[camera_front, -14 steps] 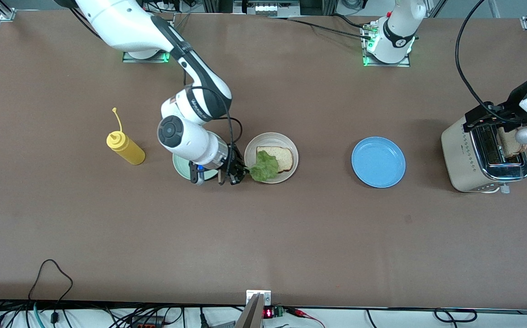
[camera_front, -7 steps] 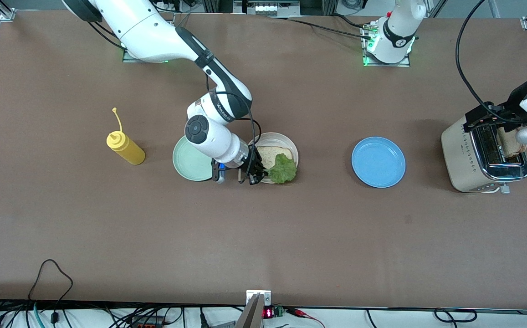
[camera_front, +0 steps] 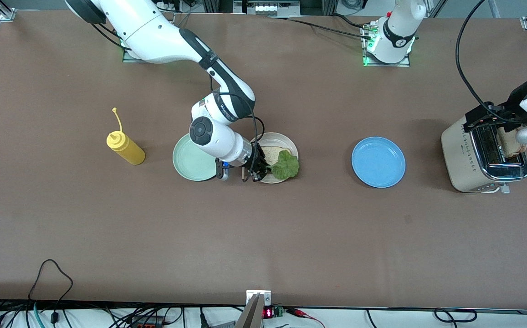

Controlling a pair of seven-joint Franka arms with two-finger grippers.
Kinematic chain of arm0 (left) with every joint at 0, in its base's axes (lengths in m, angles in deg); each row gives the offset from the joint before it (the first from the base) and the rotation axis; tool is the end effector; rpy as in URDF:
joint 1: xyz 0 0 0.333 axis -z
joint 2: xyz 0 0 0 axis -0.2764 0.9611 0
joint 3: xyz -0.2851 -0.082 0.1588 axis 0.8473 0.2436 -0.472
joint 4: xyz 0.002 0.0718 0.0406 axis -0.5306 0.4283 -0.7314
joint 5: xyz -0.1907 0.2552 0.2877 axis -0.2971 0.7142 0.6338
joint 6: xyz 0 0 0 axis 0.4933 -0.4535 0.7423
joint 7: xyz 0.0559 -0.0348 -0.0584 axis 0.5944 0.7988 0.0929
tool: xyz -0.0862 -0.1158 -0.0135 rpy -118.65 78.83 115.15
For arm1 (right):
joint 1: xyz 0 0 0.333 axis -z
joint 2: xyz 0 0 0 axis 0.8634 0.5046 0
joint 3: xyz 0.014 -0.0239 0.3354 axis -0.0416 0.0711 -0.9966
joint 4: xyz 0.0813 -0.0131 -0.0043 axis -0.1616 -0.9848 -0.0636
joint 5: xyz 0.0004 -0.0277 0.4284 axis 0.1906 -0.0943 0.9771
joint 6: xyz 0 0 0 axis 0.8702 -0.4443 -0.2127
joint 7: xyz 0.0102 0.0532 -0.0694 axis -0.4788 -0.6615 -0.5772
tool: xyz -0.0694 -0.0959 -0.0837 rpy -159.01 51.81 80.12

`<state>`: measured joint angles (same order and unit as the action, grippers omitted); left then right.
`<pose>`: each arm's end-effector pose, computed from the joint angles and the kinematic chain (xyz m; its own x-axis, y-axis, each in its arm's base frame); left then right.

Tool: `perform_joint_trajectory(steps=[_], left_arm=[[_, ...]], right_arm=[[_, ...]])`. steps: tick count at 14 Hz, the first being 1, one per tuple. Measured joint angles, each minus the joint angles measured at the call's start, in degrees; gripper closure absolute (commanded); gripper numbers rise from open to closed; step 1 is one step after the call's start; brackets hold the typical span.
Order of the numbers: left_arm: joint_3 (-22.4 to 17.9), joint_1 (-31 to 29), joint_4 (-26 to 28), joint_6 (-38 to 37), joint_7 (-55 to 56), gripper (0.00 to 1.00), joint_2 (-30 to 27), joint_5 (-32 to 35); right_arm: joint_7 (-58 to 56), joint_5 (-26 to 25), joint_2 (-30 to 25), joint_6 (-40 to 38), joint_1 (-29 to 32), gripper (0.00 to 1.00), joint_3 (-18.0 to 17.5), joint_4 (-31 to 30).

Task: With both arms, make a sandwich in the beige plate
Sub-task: 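Lower the lettuce onto the bread and open the right gripper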

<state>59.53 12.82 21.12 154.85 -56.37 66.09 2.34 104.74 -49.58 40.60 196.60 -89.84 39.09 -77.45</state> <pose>0.6167 -0.0022 0.5740 0.9994 0.0250 -0.0256 0.0253 -0.9996 0.0093 0.5995 0.5076 0.1803 0.1069 -0.8962 -0.4306 -0.9937 -0.1115 -0.0146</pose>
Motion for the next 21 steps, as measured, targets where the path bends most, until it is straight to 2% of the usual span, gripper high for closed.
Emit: perform_joint_trajectory(steps=[7,9,11,12,18,21], left_arm=[[-0.01,0.0,0.04,-0.01,0.0,0.0,0.0,0.0],[-0.01,0.0,0.06,-0.01,0.0,0.0,0.0,0.0],[-0.01,0.0,0.07,-0.01,0.0,0.0,0.0,0.0],[-0.02,0.0,0.07,-0.01,0.0,0.0,0.0,0.0],[-0.03,0.0,0.09,-0.01,0.0,0.0,0.0,0.0],[-0.06,-0.27,0.15,-0.01,0.0,0.0,0.01,0.0]], right_arm=[[-0.33,-0.23,-0.74,-9.05,0.3,0.88,0.25,-0.35],[-0.72,-0.37,-1.24,-9.58,0.73,0.8,0.3,-1.22],[-1.12,-0.52,-1.43,-9.58,1.09,0.12,0.36,-1.67],[-1.4,-0.89,-1.44,-9.58,1.21,0.0,0.36,-1.67],[-1.93,-1.46,-1.63,-9.54,1.39,0.0,0.36,-1.65],[-3.39,-2.45,-3.41,-10.83,2.41,0.0,0.44,-1.56]])
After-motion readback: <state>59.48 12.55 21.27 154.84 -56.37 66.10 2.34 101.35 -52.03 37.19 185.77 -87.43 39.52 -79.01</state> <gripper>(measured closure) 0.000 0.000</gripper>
